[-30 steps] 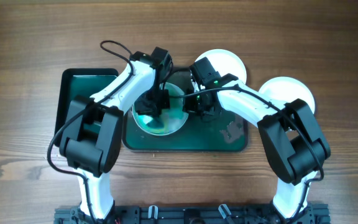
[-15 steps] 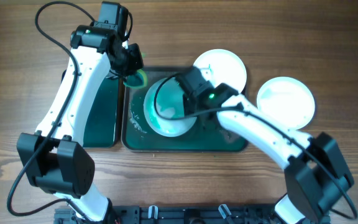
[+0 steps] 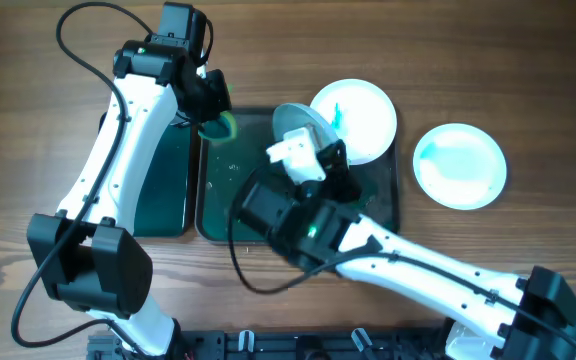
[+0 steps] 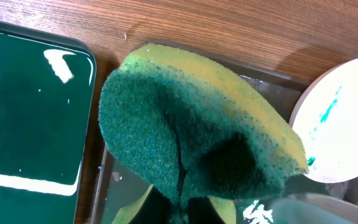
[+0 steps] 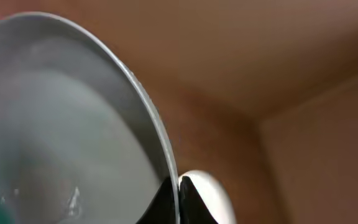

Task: Clean dirty plates on tray and stack at the side
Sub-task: 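Lift the scrubbed plate with the right gripper and carry it right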

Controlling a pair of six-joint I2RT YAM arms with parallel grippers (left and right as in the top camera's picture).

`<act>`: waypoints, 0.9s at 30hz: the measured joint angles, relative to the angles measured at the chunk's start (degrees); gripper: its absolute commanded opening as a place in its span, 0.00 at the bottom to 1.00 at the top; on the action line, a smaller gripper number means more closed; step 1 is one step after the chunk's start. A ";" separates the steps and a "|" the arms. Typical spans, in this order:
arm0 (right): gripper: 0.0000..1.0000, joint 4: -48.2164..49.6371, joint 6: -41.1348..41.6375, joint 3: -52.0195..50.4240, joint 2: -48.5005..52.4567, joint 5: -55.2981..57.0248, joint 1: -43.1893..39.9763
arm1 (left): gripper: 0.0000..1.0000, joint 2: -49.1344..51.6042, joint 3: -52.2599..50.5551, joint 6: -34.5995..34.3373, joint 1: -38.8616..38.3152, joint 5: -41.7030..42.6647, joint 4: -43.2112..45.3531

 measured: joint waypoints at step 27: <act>0.04 7.50 -11.87 -0.46 -0.02 -14.67 5.31 | 0.04 0.00 0.00 0.00 0.00 0.00 -0.02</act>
